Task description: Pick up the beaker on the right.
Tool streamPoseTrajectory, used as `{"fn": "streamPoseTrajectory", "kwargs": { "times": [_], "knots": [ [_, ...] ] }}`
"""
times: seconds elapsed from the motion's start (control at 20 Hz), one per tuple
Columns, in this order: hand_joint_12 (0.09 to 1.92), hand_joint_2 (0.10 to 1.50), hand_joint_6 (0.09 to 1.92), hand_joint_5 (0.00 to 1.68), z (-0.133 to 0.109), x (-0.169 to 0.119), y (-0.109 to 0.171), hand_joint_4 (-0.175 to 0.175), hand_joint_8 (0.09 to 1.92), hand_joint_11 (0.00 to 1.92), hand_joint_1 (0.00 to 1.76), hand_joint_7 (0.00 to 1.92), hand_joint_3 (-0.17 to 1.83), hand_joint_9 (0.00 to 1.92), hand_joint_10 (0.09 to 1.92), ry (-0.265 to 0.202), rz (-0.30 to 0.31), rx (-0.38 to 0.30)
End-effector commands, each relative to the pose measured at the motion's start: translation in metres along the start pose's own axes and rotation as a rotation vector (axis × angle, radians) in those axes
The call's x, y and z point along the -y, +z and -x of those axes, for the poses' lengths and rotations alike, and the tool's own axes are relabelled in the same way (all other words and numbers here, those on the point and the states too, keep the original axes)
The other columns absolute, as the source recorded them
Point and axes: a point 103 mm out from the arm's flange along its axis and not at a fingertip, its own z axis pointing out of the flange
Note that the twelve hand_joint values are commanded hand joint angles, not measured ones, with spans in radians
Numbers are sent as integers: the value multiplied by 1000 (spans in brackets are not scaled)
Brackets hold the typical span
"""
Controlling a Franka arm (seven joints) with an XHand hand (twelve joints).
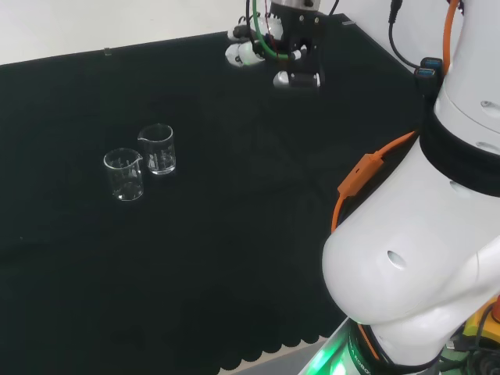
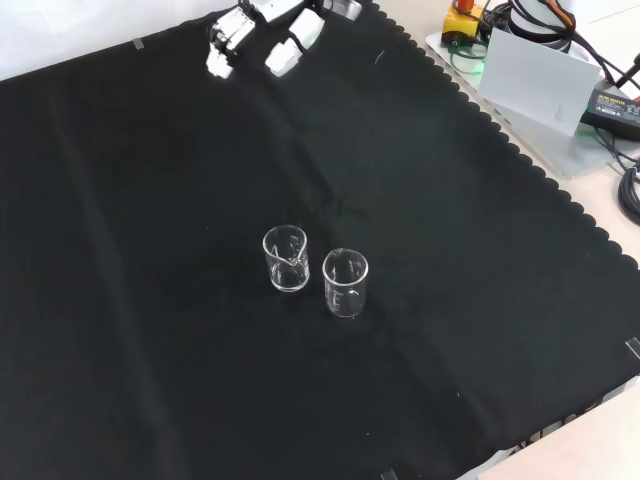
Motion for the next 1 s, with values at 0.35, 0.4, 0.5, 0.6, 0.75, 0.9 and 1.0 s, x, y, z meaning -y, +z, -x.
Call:
{"fn": "streamPoseTrajectory", "kwargs": {
  "times": [0.35, 0.4, 0.5, 0.6, 0.75, 0.9, 1.0],
  "knots": [
    [1072, 1226, 87, 246, -13, -65, 88, -41, 501, 0, 537, 122, -175, 178, 629, -225, -84, -249],
    [1075, 1217, 87, 245, -14, -66, 90, -41, 503, 0, 547, 123, -175, 180, 629, -232, -89, -253],
    [1080, 1188, 87, 251, -16, -70, 95, -43, 513, 0, 577, 139, -175, 185, 629, -253, -101, -282],
    [1085, 1147, 87, 264, -18, -72, 101, -48, 530, 0, 626, 171, -175, 196, 631, -272, -115, -297],
    [1096, 1076, 87, 278, -20, -74, 111, -56, 546, 0, 699, 195, -175, 217, 636, -286, -126, -294],
    [1203, 1006, 87, 311, -22, -76, 121, -68, 583, 0, 758, 237, -175, 293, 658, -301, -138, -300],
    [1241, 980, 87, 322, -22, -78, 127, -75, 604, 0, 777, 253, -175, 317, 665, -313, -147, -303]
  ]
}}
